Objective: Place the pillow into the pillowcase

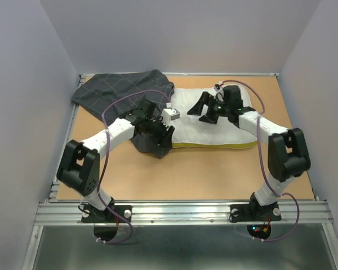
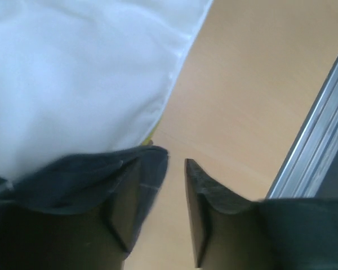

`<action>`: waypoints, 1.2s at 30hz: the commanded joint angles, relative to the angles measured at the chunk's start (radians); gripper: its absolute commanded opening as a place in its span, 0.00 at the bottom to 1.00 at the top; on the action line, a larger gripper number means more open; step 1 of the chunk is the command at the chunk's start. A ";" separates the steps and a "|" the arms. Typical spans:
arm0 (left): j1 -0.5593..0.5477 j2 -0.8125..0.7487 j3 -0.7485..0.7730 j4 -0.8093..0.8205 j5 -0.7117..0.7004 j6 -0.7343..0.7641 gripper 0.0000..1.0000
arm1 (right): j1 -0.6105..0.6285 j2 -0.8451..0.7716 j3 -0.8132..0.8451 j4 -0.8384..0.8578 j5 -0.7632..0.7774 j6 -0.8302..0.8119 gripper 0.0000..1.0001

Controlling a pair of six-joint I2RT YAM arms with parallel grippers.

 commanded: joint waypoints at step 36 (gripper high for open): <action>0.059 0.743 1.200 0.130 -0.778 0.119 0.68 | -0.162 0.250 0.244 -0.458 0.094 -0.988 0.80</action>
